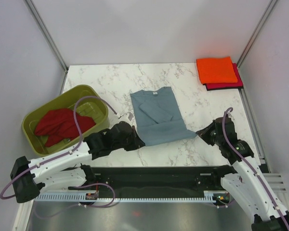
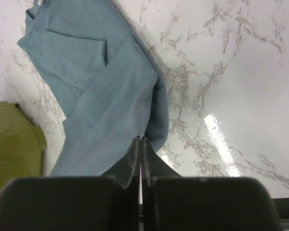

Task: Fold and stack the t-shirts
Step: Fold the tshirt

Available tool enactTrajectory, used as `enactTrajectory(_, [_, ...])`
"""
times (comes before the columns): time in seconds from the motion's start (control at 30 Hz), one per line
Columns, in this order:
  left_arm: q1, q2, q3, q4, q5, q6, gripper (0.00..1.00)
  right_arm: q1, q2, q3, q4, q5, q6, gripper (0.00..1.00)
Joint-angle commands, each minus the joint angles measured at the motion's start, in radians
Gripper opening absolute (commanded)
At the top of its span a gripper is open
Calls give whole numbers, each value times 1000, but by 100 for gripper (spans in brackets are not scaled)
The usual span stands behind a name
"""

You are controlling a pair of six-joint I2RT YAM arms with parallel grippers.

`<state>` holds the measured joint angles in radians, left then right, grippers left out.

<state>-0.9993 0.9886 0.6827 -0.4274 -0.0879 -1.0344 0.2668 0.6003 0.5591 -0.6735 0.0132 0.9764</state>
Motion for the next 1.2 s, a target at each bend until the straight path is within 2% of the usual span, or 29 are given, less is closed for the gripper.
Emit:
enactTrajectory(0.0, [7,11,115,-108,-105,26,2,-3,70,96,47,91,-63,0])
enactTrajectory(0.1, [65,54,170,-123,-115,72,2,-3,176,166,112,87,-108,0])
enactTrajectory(0.33, [270,212,293,-119,-1,203,2,-5,504,367,252,71,-168,0])
enactTrajectory(0.5, [419,369,461,-114,46,306,2,-12,703,531,324,11,-200,0])
enactTrajectory(0.7, [522,600,665,-116,83,379,2,-24,947,691,423,-94,-258,0])
enactTrajectory(0.83, [587,741,808,-116,161,396,2,-37,1120,804,442,-94,-260,0])
enactTrajectory(1.0, [654,899,952,-119,178,422,2,-64,1271,959,480,-153,-257,0])
enactTrajectory(1.17, [694,1080,1165,-129,183,459,2,-89,1432,1119,537,-211,-257,1])
